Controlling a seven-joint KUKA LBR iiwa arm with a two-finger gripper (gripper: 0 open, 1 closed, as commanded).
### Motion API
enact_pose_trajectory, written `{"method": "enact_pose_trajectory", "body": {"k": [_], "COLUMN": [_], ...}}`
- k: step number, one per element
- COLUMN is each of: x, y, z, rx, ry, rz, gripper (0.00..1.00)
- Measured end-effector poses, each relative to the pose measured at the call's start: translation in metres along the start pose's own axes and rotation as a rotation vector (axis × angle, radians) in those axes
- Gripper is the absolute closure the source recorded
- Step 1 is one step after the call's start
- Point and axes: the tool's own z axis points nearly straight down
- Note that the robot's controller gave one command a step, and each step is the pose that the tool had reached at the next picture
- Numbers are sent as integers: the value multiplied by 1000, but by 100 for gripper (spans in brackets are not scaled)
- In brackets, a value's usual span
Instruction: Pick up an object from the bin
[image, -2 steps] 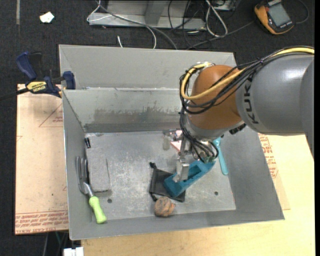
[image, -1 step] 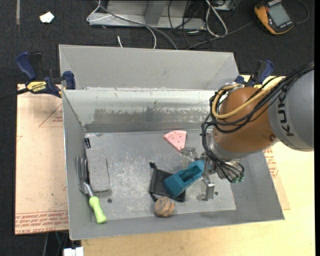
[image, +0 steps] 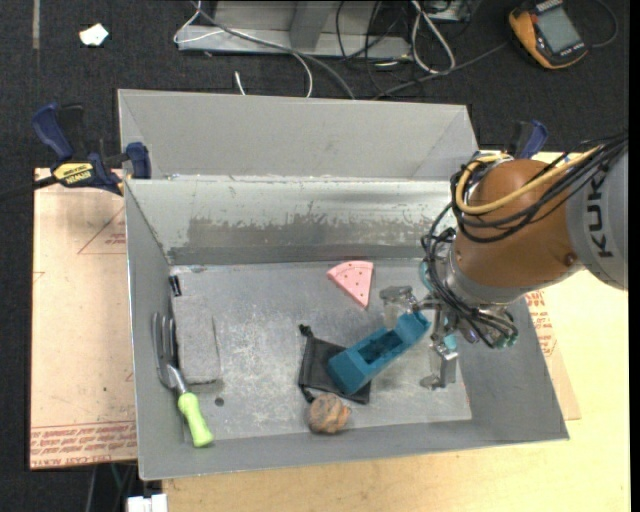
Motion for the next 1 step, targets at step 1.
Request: {"method": "enact_pose_trajectory", "body": {"k": [1], "x": [-39], "y": [-14], "z": [84], "rx": [0], "ry": [-6], "rz": [-183], "gripper": [0]}}
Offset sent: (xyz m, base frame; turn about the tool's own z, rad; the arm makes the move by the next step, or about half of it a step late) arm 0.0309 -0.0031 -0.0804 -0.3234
